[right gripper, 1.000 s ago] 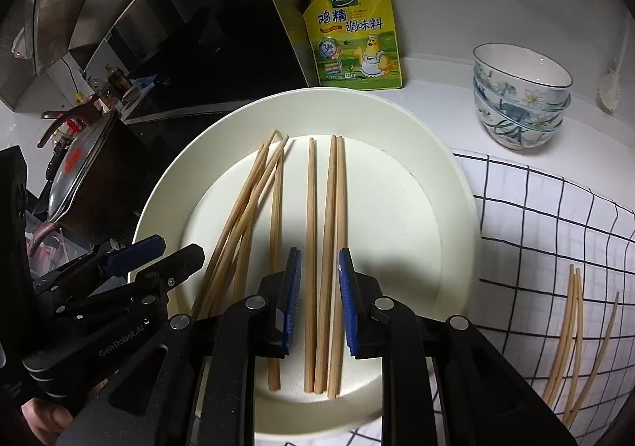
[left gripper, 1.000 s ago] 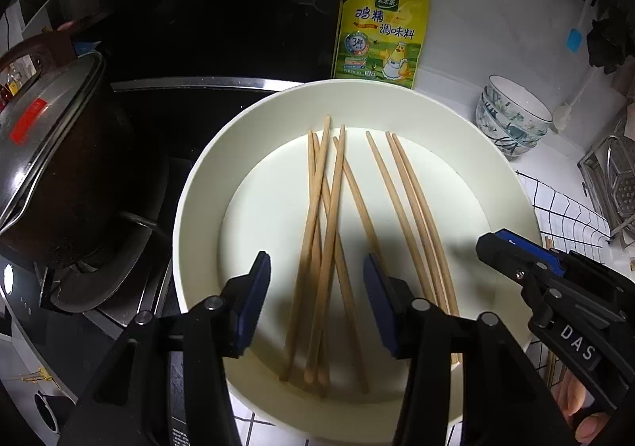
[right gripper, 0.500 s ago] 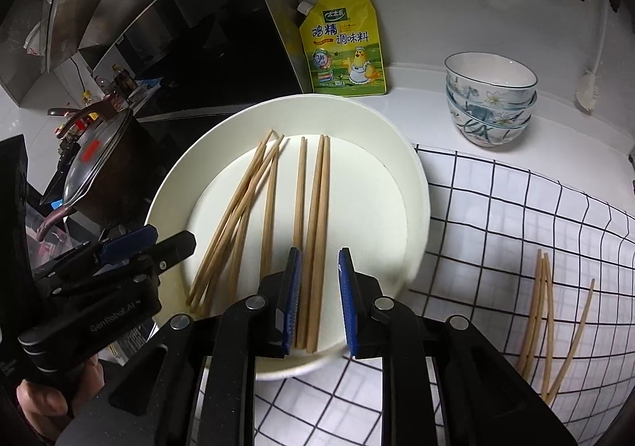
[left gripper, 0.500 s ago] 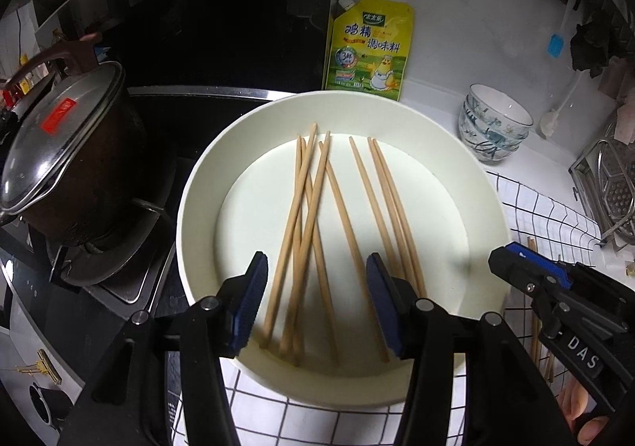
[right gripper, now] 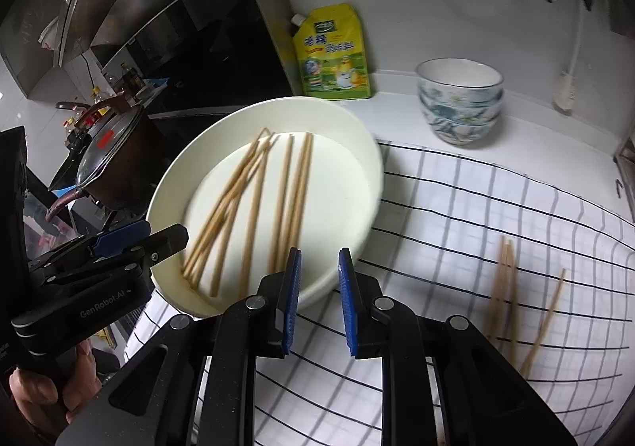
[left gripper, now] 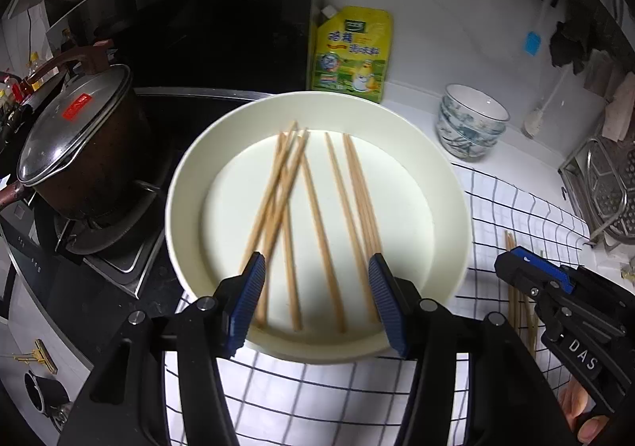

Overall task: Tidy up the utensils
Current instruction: 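Lift both open tools out of the basin back toward the remaining chopsticks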

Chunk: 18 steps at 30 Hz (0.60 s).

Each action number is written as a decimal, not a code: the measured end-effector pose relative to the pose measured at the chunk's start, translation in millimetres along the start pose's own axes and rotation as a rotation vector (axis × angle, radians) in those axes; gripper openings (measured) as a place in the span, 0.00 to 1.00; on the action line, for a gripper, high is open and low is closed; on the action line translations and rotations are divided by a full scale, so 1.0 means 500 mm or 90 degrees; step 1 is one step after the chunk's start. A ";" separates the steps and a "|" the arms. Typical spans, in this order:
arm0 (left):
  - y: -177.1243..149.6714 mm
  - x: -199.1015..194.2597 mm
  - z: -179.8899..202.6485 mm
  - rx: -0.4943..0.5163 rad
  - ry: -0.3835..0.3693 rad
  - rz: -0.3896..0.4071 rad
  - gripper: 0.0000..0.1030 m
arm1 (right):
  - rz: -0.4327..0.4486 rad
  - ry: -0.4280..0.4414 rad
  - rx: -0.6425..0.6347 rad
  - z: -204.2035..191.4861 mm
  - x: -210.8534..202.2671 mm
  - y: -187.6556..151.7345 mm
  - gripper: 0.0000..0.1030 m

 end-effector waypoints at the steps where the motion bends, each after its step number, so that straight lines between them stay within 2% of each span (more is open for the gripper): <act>1: -0.003 -0.003 0.011 0.003 -0.002 0.000 0.52 | 0.001 -0.003 0.001 0.007 -0.005 -0.002 0.19; 18: -0.044 -0.028 0.179 0.064 -0.062 -0.003 0.57 | 0.022 -0.086 0.065 0.185 -0.122 -0.068 0.21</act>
Point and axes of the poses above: each gripper's, at about its wrist camera, not at the fingertips, and x roughly the way its jaws point, z to its right, y to its top, the point moved 3 cm from there along x, roughly the way its jaws point, and after that the axes turned 8 degrees about z, right-handed, at the moved point
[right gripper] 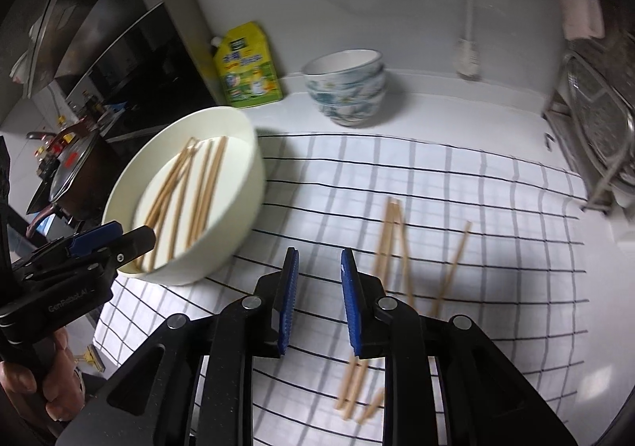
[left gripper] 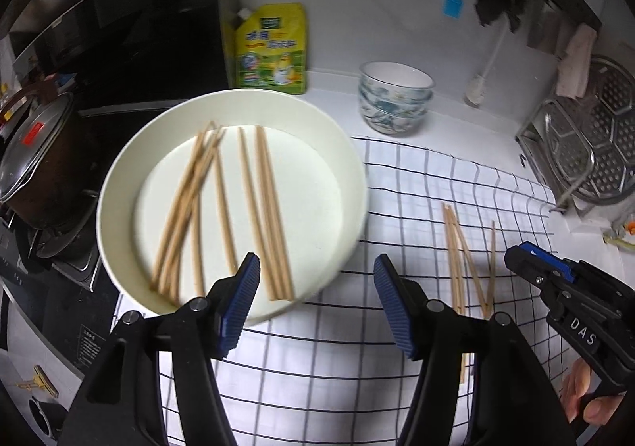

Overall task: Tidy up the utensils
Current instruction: 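Lift both open tools out of the basin back toward the remaining chopsticks, then position both open tools over the remaining loose chopsticks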

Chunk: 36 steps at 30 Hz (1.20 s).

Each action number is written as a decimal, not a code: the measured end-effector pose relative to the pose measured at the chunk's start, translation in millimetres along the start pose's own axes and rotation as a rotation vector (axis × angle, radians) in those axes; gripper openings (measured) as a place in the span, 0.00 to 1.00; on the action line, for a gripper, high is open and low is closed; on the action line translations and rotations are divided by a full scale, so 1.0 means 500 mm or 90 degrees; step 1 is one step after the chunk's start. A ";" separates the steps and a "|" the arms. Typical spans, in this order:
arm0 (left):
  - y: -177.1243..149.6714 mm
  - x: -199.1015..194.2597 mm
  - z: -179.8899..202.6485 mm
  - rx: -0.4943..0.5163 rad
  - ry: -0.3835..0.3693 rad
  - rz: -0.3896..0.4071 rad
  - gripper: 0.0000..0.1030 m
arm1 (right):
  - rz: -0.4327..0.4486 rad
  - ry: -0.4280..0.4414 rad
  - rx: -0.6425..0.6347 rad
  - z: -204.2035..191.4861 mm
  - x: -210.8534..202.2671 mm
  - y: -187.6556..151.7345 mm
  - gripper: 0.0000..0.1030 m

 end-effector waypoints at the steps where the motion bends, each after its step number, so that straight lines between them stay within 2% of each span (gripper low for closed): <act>1: -0.002 0.001 0.009 0.004 -0.003 -0.001 0.57 | 0.001 -0.006 0.005 0.012 -0.004 -0.004 0.21; 12: -0.033 0.016 0.101 0.043 -0.041 -0.022 0.57 | -0.005 -0.048 0.041 0.106 -0.037 -0.049 0.22; 17: -0.045 0.029 0.130 0.058 -0.049 -0.030 0.58 | -0.005 -0.065 0.051 0.143 -0.042 -0.074 0.26; 28: -0.086 0.075 0.181 0.078 -0.069 -0.068 0.60 | -0.056 -0.085 0.073 0.204 0.007 -0.156 0.27; 31: -0.094 0.088 0.187 0.081 -0.065 -0.074 0.61 | -0.072 -0.075 0.071 0.205 0.026 -0.161 0.31; 36: -0.106 0.105 0.186 0.076 -0.055 -0.082 0.63 | -0.076 -0.066 0.067 0.193 0.049 -0.153 0.33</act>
Point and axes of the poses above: each gripper's, at about its wrist camera, not at the fingertips, and x roughly the way its jaws point, z to its right, y to its top, the point moved 3 cm from there along x, roughly the way its jaws point, and after that the axes turned 8 degrees about z, right-handed, at the moved point
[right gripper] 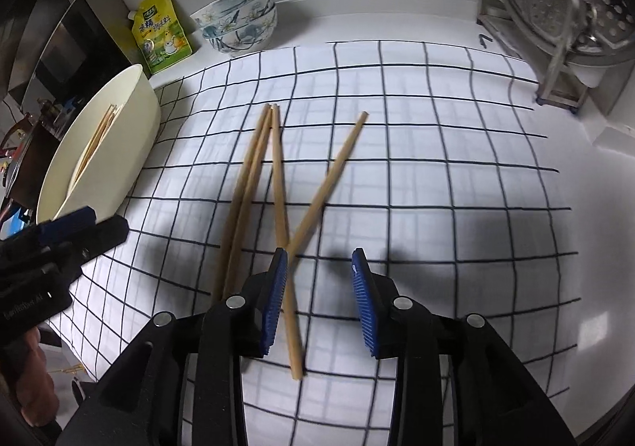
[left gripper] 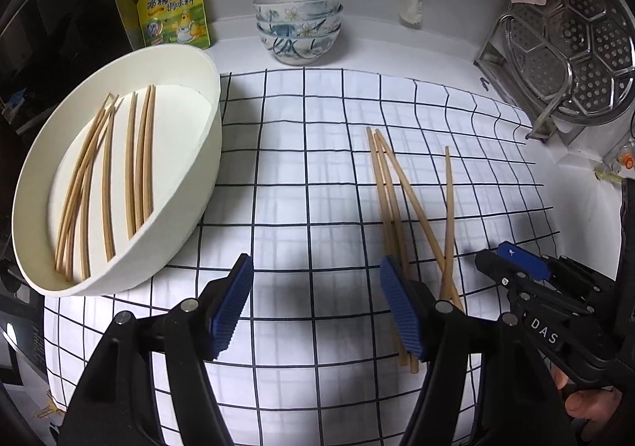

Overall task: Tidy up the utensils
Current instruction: 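Position both open tools over the remaining loose chopsticks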

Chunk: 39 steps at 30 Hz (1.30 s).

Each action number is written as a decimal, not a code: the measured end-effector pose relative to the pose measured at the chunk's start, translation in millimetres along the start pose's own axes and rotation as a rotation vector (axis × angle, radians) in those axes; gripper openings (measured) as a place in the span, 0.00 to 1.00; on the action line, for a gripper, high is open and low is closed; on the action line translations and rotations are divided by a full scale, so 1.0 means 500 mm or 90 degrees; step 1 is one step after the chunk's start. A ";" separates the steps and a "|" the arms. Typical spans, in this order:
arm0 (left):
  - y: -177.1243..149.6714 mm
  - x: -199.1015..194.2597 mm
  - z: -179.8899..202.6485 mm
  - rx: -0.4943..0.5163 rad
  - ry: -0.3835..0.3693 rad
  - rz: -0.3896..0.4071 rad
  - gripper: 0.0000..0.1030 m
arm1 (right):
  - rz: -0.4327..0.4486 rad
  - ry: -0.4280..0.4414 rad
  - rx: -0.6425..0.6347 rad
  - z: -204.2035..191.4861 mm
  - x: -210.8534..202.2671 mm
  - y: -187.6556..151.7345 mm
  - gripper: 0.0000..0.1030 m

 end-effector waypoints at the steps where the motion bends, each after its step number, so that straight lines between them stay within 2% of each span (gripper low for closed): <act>1: -0.002 0.003 -0.001 -0.002 0.000 -0.002 0.63 | 0.000 -0.001 -0.002 -0.004 0.006 0.003 0.35; 10: -0.011 0.022 -0.010 -0.015 0.006 -0.014 0.63 | -0.013 -0.009 -0.001 -0.011 0.051 0.011 0.35; 19: -0.020 0.041 -0.002 -0.019 -0.003 -0.031 0.64 | -0.024 -0.042 -0.011 -0.004 0.074 0.005 0.35; 34: -0.023 0.092 0.045 -0.011 -0.011 -0.043 0.67 | -0.017 -0.077 -0.013 0.067 0.041 -0.024 0.35; 39: -0.022 0.104 0.059 -0.004 -0.013 -0.043 0.67 | -0.013 -0.073 -0.007 0.083 0.031 -0.030 0.35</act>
Point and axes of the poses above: each gripper's, at about its wrist camera, not at the fingertips, and x roughly the way its jaws point, z to its right, y to its top, the point moved 3 cm from there along x, roughly the way its jaws point, and after that the axes turned 8 degrees about z, right-handed, at the moved point
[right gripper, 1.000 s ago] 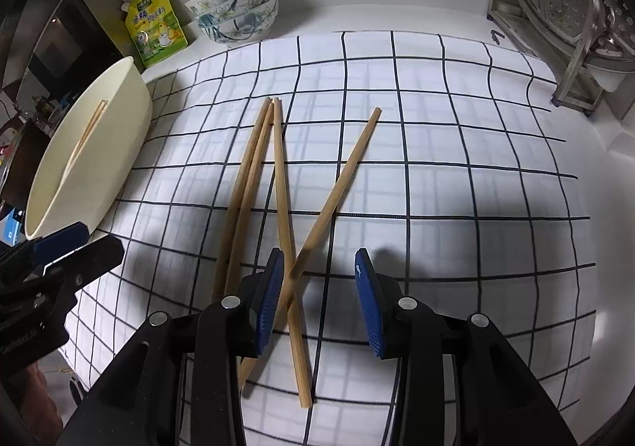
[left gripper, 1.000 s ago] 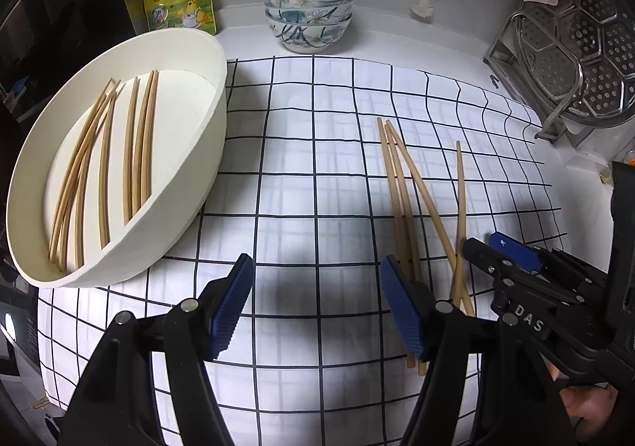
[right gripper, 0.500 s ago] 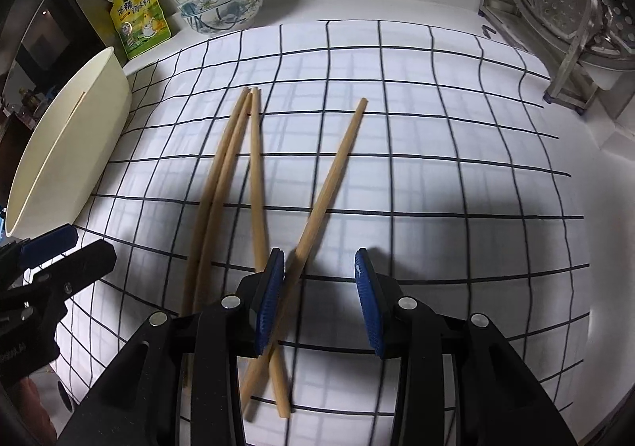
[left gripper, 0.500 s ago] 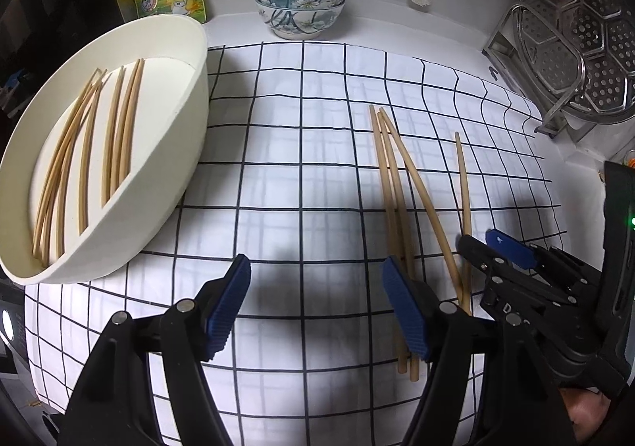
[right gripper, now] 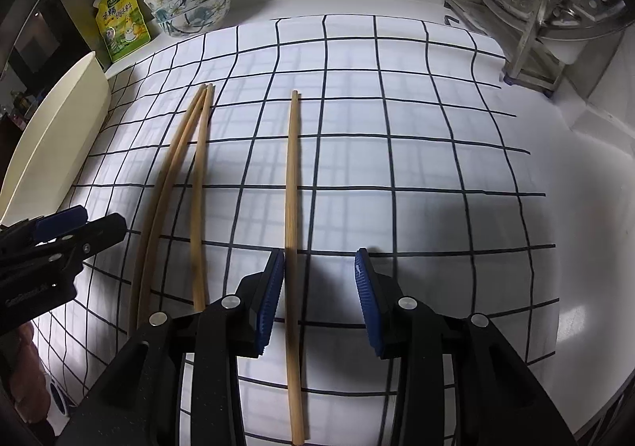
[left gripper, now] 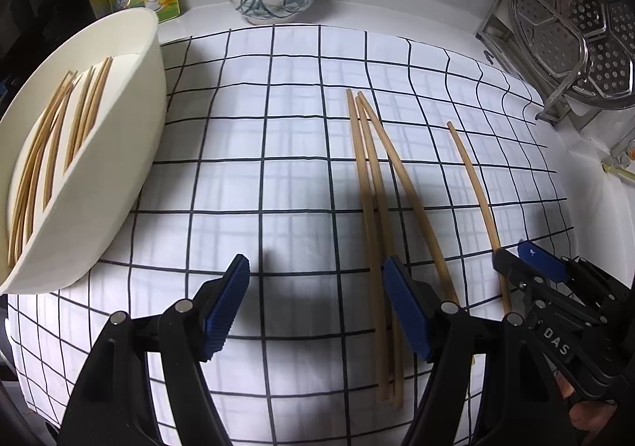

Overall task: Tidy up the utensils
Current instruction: 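Position both open tools over the remaining loose chopsticks, then close the right tool on a chopstick while the left tool grasps another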

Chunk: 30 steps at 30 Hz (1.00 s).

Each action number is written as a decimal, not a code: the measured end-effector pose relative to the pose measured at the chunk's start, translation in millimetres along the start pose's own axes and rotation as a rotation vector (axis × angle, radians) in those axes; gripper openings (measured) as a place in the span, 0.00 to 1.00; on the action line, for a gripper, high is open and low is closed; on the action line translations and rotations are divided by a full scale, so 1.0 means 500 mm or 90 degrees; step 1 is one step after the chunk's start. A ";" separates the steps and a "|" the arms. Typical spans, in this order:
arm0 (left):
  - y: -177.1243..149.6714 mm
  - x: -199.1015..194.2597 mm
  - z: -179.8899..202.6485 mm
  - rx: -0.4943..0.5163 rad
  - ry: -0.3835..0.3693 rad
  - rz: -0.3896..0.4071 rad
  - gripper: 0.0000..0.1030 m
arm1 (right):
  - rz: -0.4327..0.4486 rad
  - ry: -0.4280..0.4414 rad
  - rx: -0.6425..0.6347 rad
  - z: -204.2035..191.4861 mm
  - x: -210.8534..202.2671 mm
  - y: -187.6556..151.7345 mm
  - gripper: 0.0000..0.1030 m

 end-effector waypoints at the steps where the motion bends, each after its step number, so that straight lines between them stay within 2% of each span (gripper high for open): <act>1: 0.000 0.004 0.002 0.002 0.002 -0.001 0.67 | 0.002 0.003 0.002 0.002 -0.002 0.000 0.35; 10: -0.008 0.022 0.008 0.018 0.014 -0.011 0.67 | 0.009 0.005 -0.005 -0.006 -0.006 -0.003 0.35; 23: 0.002 0.045 0.019 0.032 0.038 -0.009 0.68 | 0.014 -0.014 -0.056 -0.024 0.000 -0.011 0.35; 25: 0.006 0.048 0.021 0.034 0.044 -0.007 0.64 | 0.020 -0.016 -0.060 -0.025 0.000 -0.012 0.32; 28: 0.013 0.048 0.026 0.036 0.047 -0.001 0.51 | 0.024 -0.018 -0.069 -0.029 0.001 -0.013 0.28; 29: 0.015 0.048 0.027 0.035 0.046 0.001 0.44 | 0.024 -0.015 -0.071 -0.030 0.002 -0.011 0.27; 30: 0.018 0.047 0.028 0.034 0.045 0.002 0.35 | 0.025 -0.014 -0.072 -0.032 0.001 -0.012 0.20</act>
Point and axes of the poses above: each gripper's, at about its wrist camera, not at the fingertips, and x roughly the way its jaws point, z to its right, y to its top, the point moved 3 cm from there along x, roughly the way its jaws point, and after that the axes turned 8 degrees about z, right-handed, at the moved point
